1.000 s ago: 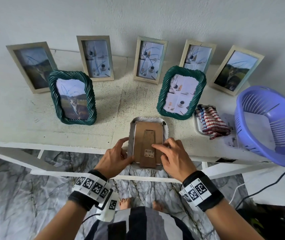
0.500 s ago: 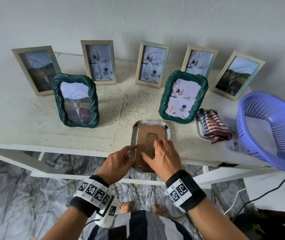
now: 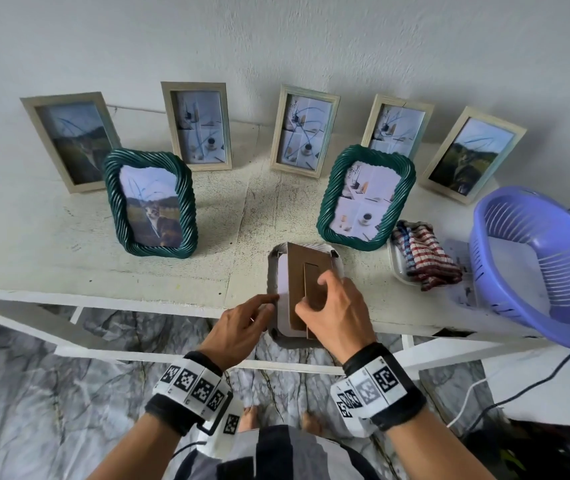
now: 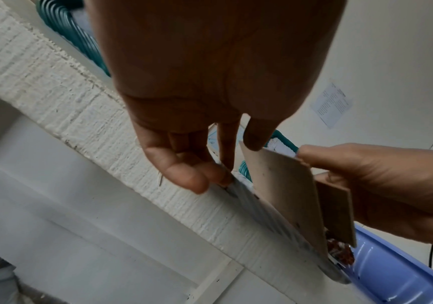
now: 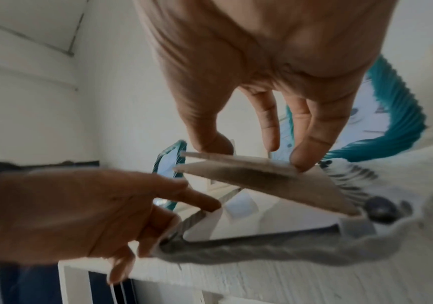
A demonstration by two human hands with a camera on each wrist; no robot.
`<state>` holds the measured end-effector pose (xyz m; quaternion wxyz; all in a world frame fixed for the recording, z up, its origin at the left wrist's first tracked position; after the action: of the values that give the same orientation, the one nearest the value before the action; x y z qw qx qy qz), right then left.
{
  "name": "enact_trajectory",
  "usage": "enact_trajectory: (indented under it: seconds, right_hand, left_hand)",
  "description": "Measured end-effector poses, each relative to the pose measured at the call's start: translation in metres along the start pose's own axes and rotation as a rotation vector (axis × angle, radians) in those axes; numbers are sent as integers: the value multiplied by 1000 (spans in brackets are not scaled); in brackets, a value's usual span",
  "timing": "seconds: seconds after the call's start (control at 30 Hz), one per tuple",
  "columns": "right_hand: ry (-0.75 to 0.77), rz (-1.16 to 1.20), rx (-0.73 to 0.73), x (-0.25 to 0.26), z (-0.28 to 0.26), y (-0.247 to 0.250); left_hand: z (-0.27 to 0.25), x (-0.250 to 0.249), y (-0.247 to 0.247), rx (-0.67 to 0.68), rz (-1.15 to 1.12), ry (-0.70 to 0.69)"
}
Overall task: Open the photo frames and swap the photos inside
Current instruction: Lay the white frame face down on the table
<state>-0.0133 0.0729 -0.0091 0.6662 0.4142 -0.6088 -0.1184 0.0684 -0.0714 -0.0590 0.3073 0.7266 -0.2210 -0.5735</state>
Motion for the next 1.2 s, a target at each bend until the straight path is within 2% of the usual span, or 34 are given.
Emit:
enact_trajectory:
  seconds: [0.13, 0.23, 0.3, 0.4, 0.5, 0.57, 0.7, 0.83, 0.97, 1.07, 1.2]
  right_hand:
    - [32, 136, -64, 2, -1, 17]
    - [105, 152, -70, 22, 0, 15]
    - [146, 146, -48, 38, 3, 5]
    - [188, 131, -3, 62, 10, -16]
    - [209, 167, 104, 78, 18, -44]
    - [259, 176, 175, 86, 22, -60]
    - [325, 38, 289, 89, 28, -77]
    - [346, -75, 363, 86, 29, -87]
    - [358, -119, 408, 83, 31, -92]
    - [355, -96, 411, 83, 29, -92]
    - [408, 29, 370, 89, 28, -74]
  left_hand:
    - [0, -7, 2, 13, 7, -16]
    - [-1, -5, 17, -64, 54, -17]
    - [-5, 2, 34, -138, -66, 34]
    - [-11, 13, 56, -186, -411, 118]
    - [-15, 29, 75, -249, -438, 130]
    - [-16, 51, 81, -284, -438, 198]
    - [-14, 89, 80, -312, -342, 316]
    - [-15, 102, 80, -352, -139, 360]
    - [-18, 94, 94, -449, 270, 289]
    - [-18, 84, 98, -479, 322, 253]
    - [-10, 51, 96, -463, 315, 106]
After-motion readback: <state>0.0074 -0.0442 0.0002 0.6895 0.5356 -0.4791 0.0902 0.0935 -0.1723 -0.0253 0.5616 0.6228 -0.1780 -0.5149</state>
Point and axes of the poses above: each hand's wrist, its own z-axis towards the middle knuckle, its own y-axis out of the back of the hand, x = y × z, the point moved 10 cm from there along z, towards the middle knuckle, and after that the axes turned 14 degrees about z, right-handed, at the moved point
